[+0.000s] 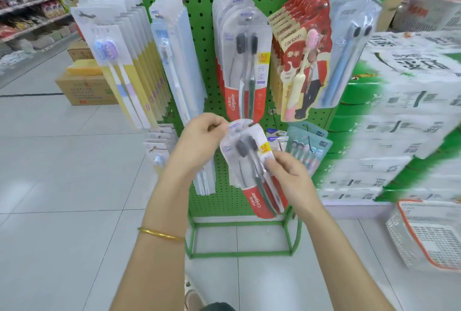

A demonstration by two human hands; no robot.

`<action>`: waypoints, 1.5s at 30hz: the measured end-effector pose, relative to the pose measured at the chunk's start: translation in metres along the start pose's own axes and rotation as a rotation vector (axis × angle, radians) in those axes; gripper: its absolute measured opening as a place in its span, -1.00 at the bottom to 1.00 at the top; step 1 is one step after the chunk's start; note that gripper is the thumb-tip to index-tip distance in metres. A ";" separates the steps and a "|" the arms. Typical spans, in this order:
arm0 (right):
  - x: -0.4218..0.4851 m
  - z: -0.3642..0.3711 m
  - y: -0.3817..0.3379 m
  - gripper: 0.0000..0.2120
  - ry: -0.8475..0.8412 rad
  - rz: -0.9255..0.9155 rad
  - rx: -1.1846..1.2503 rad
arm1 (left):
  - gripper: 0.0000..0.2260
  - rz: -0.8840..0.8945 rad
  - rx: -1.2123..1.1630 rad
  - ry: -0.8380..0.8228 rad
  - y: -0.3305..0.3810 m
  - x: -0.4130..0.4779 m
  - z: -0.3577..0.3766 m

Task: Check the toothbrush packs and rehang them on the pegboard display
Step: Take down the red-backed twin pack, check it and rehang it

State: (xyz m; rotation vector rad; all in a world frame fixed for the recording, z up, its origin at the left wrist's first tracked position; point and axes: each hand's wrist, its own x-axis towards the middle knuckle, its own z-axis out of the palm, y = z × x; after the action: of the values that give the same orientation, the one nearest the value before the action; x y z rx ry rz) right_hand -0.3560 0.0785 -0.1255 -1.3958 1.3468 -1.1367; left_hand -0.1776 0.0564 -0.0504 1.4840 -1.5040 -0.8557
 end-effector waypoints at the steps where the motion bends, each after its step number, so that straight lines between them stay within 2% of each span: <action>1: -0.005 -0.005 0.005 -0.86 0.027 0.019 0.026 | -0.82 -0.007 -0.035 0.003 -0.004 0.001 0.009; 4: -0.018 -0.016 0.017 -0.82 0.135 0.097 0.146 | -0.86 0.023 -0.105 0.033 -0.008 -0.002 0.042; 7: -0.029 -0.021 0.026 -0.85 0.218 0.138 0.234 | -0.90 0.033 -0.143 -0.059 -0.012 -0.010 0.079; 14: -0.041 -0.025 0.035 -0.86 0.361 0.207 0.390 | -0.49 0.122 -0.034 -0.151 -0.028 -0.026 0.131; 17: -0.039 -0.025 0.036 -0.85 0.390 0.223 0.445 | -0.38 0.111 0.036 -0.222 -0.037 -0.038 0.139; 20: -0.035 -0.024 0.037 -0.88 0.409 0.234 0.477 | -0.35 0.105 0.050 -0.266 -0.046 -0.045 0.138; 24: -0.028 -0.027 0.040 -0.81 0.439 0.316 0.679 | -0.32 0.157 0.186 -0.358 -0.053 -0.054 0.134; 33: -0.012 -0.043 0.044 -0.78 0.669 0.307 0.894 | -0.32 0.276 0.389 -0.549 -0.055 -0.069 0.128; 37: -0.013 -0.043 0.047 -0.81 0.706 0.328 0.945 | -0.14 0.366 0.585 -0.537 -0.055 -0.066 0.130; 41: -0.015 -0.039 0.046 -0.84 0.643 0.286 0.944 | -0.06 0.340 0.655 -0.537 -0.054 -0.068 0.136; 45: -0.016 -0.037 0.042 -0.86 0.541 0.318 0.927 | -0.13 0.289 0.598 -0.576 -0.054 -0.068 0.139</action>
State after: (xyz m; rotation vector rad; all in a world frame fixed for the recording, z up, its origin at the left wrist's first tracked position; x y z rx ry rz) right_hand -0.4011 0.0934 -0.1598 -0.2040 1.0748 -1.6683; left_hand -0.2836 0.1082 -0.1642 1.4210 -2.5026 -0.7185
